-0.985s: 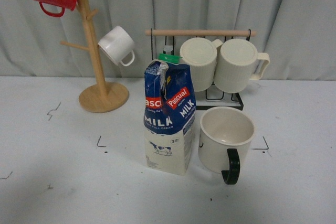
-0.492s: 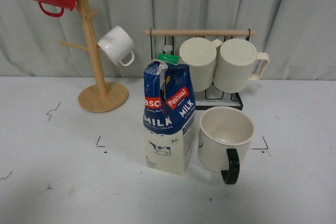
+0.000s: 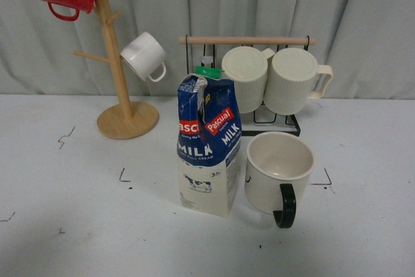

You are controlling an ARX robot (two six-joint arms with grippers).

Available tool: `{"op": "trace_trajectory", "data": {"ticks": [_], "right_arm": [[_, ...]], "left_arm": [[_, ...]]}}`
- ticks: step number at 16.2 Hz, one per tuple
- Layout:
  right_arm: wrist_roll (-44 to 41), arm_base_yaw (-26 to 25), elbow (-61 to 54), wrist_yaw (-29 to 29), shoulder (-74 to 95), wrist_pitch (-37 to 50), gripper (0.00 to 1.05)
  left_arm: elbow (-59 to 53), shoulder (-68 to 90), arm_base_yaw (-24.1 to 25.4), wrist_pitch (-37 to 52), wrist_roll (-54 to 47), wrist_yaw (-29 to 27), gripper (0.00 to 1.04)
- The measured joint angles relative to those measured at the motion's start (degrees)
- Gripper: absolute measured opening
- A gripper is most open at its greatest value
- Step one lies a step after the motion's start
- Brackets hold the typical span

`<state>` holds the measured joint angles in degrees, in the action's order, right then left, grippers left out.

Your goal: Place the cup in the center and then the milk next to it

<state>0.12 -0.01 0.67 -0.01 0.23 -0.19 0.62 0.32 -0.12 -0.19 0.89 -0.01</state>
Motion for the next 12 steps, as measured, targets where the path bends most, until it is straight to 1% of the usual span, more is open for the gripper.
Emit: {"op": "trace_trajectory", "data": {"ticks": [2, 4, 6, 7, 8, 12], "right_arm": [[0.0, 0.0, 0.0, 0.0, 0.0, 0.0, 0.98], [0.0, 0.0, 0.0, 0.0, 0.0, 0.0, 0.98], [0.0, 0.0, 0.0, 0.0, 0.0, 0.0, 0.98], [0.0, 0.0, 0.0, 0.0, 0.0, 0.0, 0.98], [0.0, 0.0, 0.0, 0.0, 0.0, 0.0, 0.98], [0.0, 0.0, 0.0, 0.0, 0.0, 0.0, 0.98]], "left_arm": [[0.0, 0.0, 0.0, 0.0, 0.0, 0.0, 0.54], [0.0, 0.0, 0.0, 0.0, 0.0, 0.0, 0.81], [0.0, 0.0, 0.0, 0.0, 0.0, 0.0, 0.97], [0.0, 0.0, 0.0, 0.0, -0.1, 0.0, 0.99], [0.0, 0.0, 0.0, 0.0, -0.1, 0.0, 0.97], [0.0, 0.0, 0.0, 0.0, -0.1, 0.0, 0.98]]}}
